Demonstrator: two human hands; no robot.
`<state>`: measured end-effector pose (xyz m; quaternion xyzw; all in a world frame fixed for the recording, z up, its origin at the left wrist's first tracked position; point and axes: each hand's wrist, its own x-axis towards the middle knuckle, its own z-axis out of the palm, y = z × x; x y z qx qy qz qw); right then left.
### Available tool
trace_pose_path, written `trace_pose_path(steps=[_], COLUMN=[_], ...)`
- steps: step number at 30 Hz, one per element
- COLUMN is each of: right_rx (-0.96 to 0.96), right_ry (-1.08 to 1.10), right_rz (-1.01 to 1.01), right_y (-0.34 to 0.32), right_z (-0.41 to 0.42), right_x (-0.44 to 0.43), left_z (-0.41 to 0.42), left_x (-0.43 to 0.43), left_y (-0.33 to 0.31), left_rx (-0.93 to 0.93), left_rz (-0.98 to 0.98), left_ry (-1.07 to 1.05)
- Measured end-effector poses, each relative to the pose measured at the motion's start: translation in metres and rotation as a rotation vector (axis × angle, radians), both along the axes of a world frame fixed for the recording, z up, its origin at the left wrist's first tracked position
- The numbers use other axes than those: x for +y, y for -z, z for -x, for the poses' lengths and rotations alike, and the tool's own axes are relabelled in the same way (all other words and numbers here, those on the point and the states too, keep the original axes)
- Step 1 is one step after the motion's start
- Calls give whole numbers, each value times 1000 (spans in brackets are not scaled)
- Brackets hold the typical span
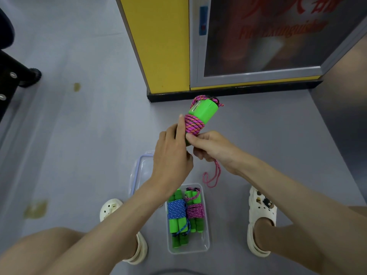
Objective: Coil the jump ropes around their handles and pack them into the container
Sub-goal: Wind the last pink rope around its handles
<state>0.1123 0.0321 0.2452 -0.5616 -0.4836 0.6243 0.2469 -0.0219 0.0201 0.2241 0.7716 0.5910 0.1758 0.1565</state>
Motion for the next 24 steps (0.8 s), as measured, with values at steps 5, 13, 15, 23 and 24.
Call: trace_pose_path(steps=[5, 13, 15, 23, 24], right_rx=[-39, -33, 58, 23, -5], right_ry=[246, 383, 347, 128, 114], right_rz=[-40, 30, 52, 65, 67], right_y=[3, 1, 0, -5, -4], right_z=[-2, -13, -16, -16, -17], right_x=[1, 11, 12, 10, 10], left_z=[-7, 2, 10, 13, 15], left_x=[-1, 18, 21, 19, 21], left_y=[9, -17, -20, -28, -28], left_rx=[-261, -945, -1100, -1163, -1128], left_rz=[132, 735, 833, 1067, 1039], left_ry=[74, -202, -333, -234, -241])
